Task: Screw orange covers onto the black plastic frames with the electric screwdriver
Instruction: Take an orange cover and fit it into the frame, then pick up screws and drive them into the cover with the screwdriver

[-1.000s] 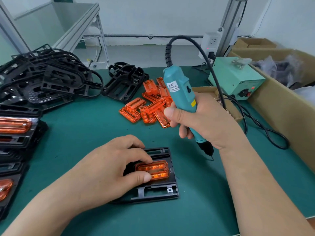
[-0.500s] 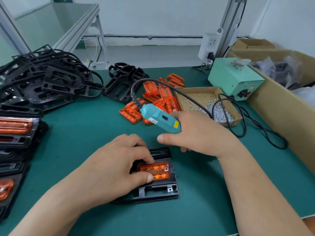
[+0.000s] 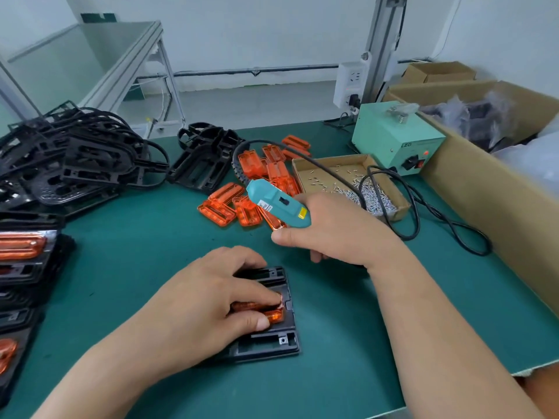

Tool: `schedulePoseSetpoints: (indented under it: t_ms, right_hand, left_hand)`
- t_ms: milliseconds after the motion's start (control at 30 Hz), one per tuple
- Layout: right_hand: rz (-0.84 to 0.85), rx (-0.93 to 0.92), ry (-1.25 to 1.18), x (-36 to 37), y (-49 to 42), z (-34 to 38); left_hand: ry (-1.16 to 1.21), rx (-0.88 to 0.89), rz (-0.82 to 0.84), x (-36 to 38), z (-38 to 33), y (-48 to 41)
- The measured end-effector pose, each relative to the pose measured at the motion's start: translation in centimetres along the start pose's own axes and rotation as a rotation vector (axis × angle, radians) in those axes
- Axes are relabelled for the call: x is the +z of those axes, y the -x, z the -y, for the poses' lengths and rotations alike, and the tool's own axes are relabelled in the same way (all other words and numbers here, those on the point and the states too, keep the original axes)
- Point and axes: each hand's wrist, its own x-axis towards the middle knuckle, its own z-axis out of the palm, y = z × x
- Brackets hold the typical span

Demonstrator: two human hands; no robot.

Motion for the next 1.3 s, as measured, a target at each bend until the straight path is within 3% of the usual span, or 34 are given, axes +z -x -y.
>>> schedulePoseSetpoints:
  t_ms: [333, 500, 633, 767, 867, 1100, 1300]
  right_hand:
    - [-0.035, -0.025, -0.153, -1.2, 0.3, -0.7]
    - [-0.219, -0.084, -0.726, -4.1, 1.0, -2.1]
    - [-0.376, 0.009, -1.106, -5.9, 1.5, -3.8]
    - [-0.43, 0.109, -1.355, -5.9, 0.9, -5.0]
    - [-0.448, 0.181, -1.493, -5.5, 0.5, -5.4]
    - [-0.539, 0.223, -1.675, -5.3, -0.1, -6.7]
    - [-0.572, 0.218, -1.745, -5.4, -0.3, -6.8]
  left_hand:
    - [0.057, -0.087, 0.083, -0.2, 0.0, -0.7]
    - [0.205, -0.189, 0.048, -0.6, -0.1, -0.8]
    - [0.262, -0.193, -0.025, -1.7, -0.3, -1.4]
    - [0.115, -0.177, -0.215, -2.5, -1.9, -5.6]
    - [-0.019, -0.171, -0.257, -2.9, -3.1, -11.0]
    - [-0.542, 0.017, -0.019, -1.1, -4.2, -21.1]
    - [-0.464, 0.003, 0.09, -0.3, -3.7, -22.5]
